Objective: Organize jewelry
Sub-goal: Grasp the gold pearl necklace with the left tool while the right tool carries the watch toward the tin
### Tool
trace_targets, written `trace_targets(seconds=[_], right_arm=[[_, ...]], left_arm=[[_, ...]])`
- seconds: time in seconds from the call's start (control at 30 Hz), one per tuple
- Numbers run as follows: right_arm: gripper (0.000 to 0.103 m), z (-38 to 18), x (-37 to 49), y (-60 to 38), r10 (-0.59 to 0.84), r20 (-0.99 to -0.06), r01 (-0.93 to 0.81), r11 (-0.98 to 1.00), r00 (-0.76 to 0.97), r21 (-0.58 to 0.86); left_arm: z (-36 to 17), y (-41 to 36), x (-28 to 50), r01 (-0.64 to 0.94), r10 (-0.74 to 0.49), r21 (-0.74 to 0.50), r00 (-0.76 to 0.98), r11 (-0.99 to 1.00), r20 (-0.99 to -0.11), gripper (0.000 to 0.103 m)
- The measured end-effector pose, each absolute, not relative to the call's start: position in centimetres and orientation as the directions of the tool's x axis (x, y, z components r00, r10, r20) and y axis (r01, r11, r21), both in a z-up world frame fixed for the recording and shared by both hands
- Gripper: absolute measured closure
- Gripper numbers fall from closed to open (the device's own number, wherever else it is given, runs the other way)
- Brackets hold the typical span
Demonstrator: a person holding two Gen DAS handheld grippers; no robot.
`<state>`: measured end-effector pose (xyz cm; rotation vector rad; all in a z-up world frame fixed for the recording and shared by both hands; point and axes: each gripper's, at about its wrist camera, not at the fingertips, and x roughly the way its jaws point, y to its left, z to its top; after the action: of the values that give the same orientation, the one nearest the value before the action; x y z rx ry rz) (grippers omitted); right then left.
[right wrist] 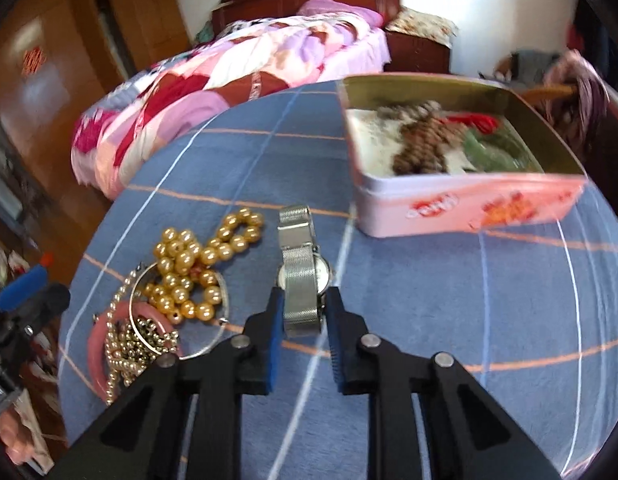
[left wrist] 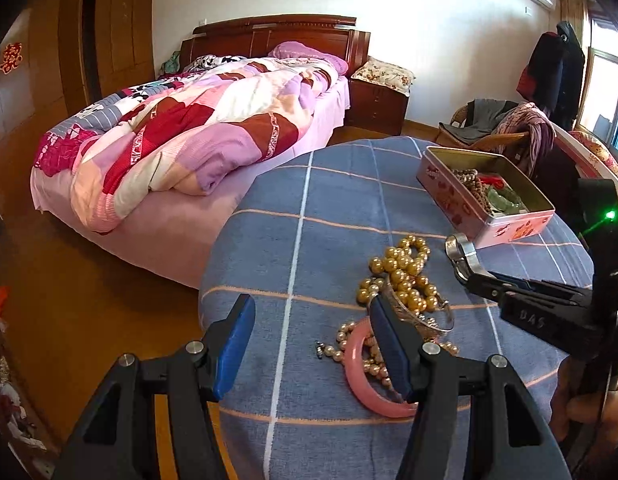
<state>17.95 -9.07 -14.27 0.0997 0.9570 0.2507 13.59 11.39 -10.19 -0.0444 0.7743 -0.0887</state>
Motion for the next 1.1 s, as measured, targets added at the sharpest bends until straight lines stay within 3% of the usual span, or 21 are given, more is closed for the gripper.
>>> trace_targets(seconds=[0.13, 0.33, 0.5, 0.53, 0.63, 0.87, 1.03, 1.1], right_arm=[[0.08, -13.3, 17.2, -11.3, 0.341, -0.754, -0.129, 0.936, 0.561, 0.327], [0.081, -11.2, 15.6, -13.6, 0.381, -0.695, -0.098, 0.907, 0.61, 0.41], [0.084, -10.0, 14.5, -14.6, 0.377, -0.669, -0.09, 0.902, 0.64, 0.423], [0.084, -10.0, 14.7, -14.7, 0.375, -0.669, -0.088, 0.903, 0.642, 0.421], [0.084, -10.1, 14.9, -14.8, 0.353, -0.672, -0.076, 0.911, 0.651, 0.404], [0.084, -10.7, 15.0, -17.0, 0.377, -0.656, -0.033, 0.88, 0.654, 0.473], [0.084, -9.5, 14.4, -17.8, 0.393, -0.621, -0.04, 0.864, 0.679, 0.502], [0.084, -8.9, 14.2, -18.0, 0.396, -0.606, -0.042, 0.858, 0.69, 0.512]], left_arm=[[-9.7, 10.5, 14.2, 0.106, -0.119, -0.062, 0.716, 0.992, -0.688, 0.043], [-10.7, 6.8, 17.6, 0.298, -0.266, -0.091, 0.625, 0.95, -0.733, 0.043], [-12.5, 4.4, 20.6, 0.33, -0.237, -0.043, 0.575, 0.943, -0.783, 0.043], [-13.1, 4.1, 21.2, 0.322, -0.211, -0.023, 0.56, 0.946, -0.801, 0.045], [-13.6, 3.9, 21.7, 0.334, -0.231, -0.045, 0.542, 0.941, -0.808, 0.071], [-11.6, 4.7, 21.0, 0.32, -0.325, -0.158, 0.578, 0.934, -0.748, 0.08], [-8.4, 5.8, 20.0, 0.343, -0.461, -0.31, 0.602, 0.887, -0.652, 0.085], [-6.8, 5.8, 19.2, 0.373, -0.497, -0.329, 0.618, 0.868, -0.609, 0.093]])
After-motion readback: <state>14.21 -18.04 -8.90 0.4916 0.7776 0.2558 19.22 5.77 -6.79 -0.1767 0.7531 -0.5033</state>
